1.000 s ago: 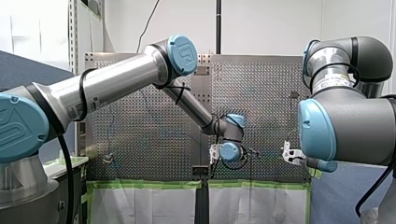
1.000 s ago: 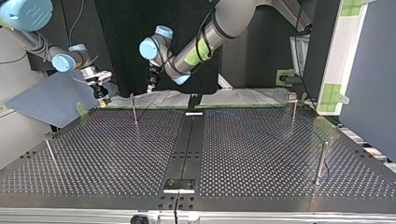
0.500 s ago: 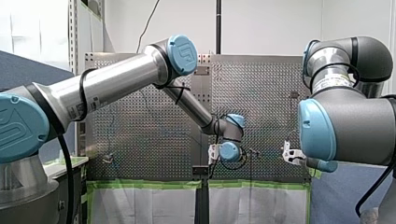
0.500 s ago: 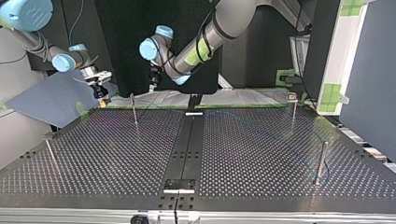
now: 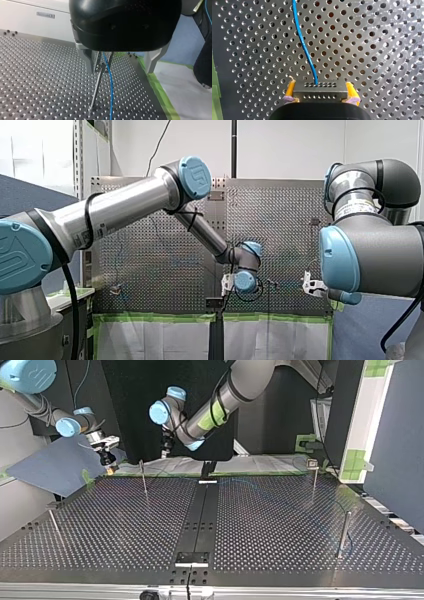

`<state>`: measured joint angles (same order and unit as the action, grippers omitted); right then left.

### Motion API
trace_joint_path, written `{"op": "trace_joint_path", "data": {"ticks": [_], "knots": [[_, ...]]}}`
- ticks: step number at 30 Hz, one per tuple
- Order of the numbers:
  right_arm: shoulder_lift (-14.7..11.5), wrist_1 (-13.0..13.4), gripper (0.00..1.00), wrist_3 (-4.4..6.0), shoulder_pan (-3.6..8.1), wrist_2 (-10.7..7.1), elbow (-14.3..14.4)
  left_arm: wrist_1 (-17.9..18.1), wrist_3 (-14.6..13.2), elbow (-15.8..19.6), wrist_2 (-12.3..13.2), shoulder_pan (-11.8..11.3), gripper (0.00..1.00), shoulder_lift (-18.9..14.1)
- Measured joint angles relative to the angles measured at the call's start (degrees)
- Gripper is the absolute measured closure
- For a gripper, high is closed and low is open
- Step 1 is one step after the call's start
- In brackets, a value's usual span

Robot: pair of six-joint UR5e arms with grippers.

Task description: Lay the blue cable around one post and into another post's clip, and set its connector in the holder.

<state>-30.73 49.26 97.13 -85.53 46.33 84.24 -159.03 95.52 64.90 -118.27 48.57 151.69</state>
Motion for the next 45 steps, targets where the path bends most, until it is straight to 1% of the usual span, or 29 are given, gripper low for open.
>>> {"op": "trace_joint_path", "data": {"ticks": [6,14,17,22,24,30,34,45], "knots": [[0.0,0.0,1.0,0.0,-0.02,0.0,0.0,1.6,0.3,2.5,-0.5,-0.8,0.0,-2.4],[0.0,-0.1,1.0,0.0,-0.04,0.0,0.0,5.5,0.3,6.4,-1.0,-1.9,0.0,-6.3],[0.0,-0.1,1.0,0.0,-0.07,0.0,0.0,7.1,1.1,8.1,-1.7,-2.4,0.0,-8.0],[0.0,0.0,1.0,0.0,-0.08,0.0,0.0,9.9,2.8,10.8,-2.1,-3.2,0.0,-10.8],[0.0,0.0,1.0,0.02,-0.1,0.0,0.0,10.9,3.3,11.8,-2.0,-3.4,0.0,-11.7],[0.0,-0.1,1.0,0.21,-0.16,0.0,0.0,13.9,5.2,14.8,-0.6,-3.7,0.0,-14.7],[0.1,-0.1,1.0,0.36,-0.21,0.0,0.0,15.9,6.1,16.8,-0.4,-3.8,0.0,-16.8],[0.1,-0.2,1.0,0.44,-0.51,-0.33,0.0,21.0,7.2,21.9,1.0,-4.0,0.0,-21.8]]}}
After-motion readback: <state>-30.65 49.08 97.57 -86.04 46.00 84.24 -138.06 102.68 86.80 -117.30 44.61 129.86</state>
